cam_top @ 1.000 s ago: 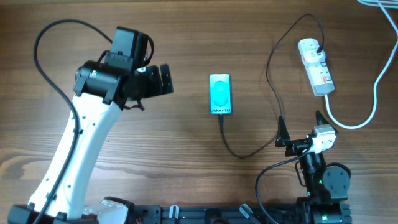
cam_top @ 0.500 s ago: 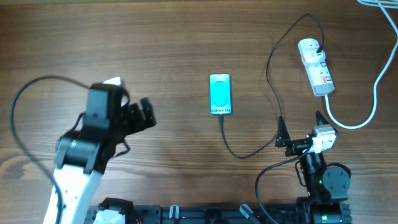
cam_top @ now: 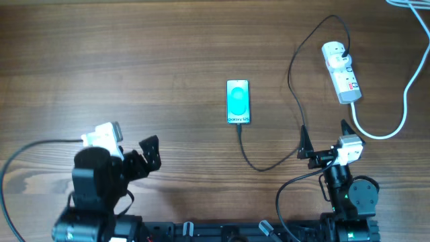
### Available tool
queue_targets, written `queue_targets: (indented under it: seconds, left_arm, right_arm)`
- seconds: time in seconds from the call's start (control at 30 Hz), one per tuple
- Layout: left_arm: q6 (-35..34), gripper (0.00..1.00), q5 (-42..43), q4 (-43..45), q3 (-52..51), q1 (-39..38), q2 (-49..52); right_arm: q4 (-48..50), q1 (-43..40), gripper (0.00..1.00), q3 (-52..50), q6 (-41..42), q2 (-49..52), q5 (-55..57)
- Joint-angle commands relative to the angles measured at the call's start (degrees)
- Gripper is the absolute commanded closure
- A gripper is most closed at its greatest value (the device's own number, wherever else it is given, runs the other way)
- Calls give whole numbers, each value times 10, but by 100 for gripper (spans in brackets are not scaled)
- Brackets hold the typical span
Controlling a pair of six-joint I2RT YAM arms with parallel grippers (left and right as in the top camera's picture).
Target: Plug charger to phone and switch on socket
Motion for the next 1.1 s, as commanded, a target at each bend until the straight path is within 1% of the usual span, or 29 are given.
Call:
queue_targets:
  seconds: [0.0,0.17,0.43,0.5,0.63,0.83,0.9,1.07]
  left_arm:
    - [9,0,41,41,-63,7,-57]
    - [9,0,41,121,-133,7,-96]
    - [10,0,41,281,-225,7,-147]
    - [22,0,41,303,-249,7,-170]
    - [40,0,41,324,-282,9,-225]
    - [115,0,40,354,-297,16,-267]
    - [126,0,41,356,-297,24,-268]
    - [128,0,41,356,-297,52,-270]
  right_arm:
    - [1,2,0,-1,1,-7,8]
    - [1,2,0,-1,1,-7,8]
    - [1,2,0,-1,1,-7,8]
    - [1,2,0,-1,1,-7,8]
    - [1,2,0,-1,1,-7,8]
    - [1,2,0,-1,1,-7,8]
    - [1,2,0,-1,1,-7,8]
    - [1,2,0,-1,1,-7,8]
